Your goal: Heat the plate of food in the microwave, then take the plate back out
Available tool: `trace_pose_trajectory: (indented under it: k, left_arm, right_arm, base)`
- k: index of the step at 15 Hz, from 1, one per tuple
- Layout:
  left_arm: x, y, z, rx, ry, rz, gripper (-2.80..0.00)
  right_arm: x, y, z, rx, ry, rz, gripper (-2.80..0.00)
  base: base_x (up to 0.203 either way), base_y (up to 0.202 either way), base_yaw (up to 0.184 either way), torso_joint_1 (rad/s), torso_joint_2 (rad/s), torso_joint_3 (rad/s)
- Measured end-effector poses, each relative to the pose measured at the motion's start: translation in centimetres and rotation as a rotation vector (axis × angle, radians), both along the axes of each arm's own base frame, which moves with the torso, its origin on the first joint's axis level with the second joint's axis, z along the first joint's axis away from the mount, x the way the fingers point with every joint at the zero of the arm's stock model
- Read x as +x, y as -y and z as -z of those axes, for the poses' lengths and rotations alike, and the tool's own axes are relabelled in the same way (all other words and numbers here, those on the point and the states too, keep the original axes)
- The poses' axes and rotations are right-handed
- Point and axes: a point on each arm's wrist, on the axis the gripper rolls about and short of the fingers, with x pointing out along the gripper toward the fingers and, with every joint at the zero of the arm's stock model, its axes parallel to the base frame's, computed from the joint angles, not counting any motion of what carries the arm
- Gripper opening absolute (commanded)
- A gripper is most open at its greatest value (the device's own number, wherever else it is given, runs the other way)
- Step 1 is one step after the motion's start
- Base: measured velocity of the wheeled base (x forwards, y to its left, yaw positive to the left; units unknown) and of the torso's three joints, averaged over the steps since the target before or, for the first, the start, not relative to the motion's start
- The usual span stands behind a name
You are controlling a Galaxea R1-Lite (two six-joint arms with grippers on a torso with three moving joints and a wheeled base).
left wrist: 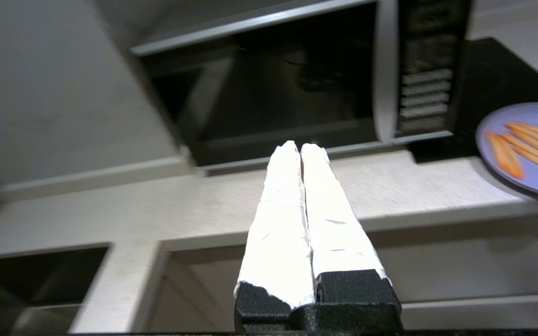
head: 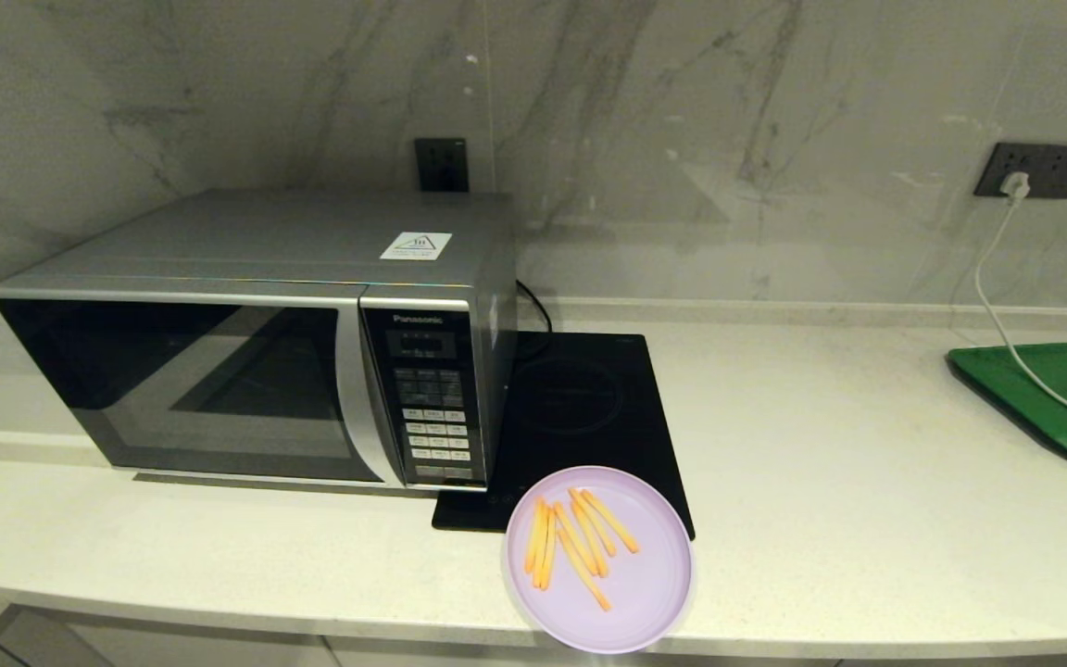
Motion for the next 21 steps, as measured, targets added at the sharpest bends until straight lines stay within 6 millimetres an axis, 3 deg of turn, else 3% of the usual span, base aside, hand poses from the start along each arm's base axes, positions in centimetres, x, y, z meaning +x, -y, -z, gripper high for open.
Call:
trace_pose_trajectory:
  k: [4,10,12,21]
  left_arm:
    - [1.1,0.3,6.4,-0.064,-0.089,0.133,-2.80]
    - [5.5,0.1,14.1,-0.113,-0.114,0.062,-2.80]
    - [6.3,0.1,14.7,-0.119,-0.020,0.051,-2.80]
    - [6.6,0.1,15.5,-0.154,-0.031,0.042,-2.80]
  right_arm:
    - [0.0,0.0,0.0,0.000,0.000,0.000,-2.80]
    - [0.0,0.0,0.0,0.000,0.000,0.000,-2.80]
    - [0.0,0.0,0.0,0.000,0.000,0.000,-2.80]
    - [0.0,0.0,0.0,0.000,0.000,0.000,-2.80]
  base:
    - [0.000,0.000,0.000,0.000,0.00,0.000]
    - [0.000,0.000,0.000,0.000,0.00,0.000]
    - [0.000,0.000,0.000,0.000,0.00,0.000]
    - [0.000,0.000,0.000,0.000,0.00,0.000]
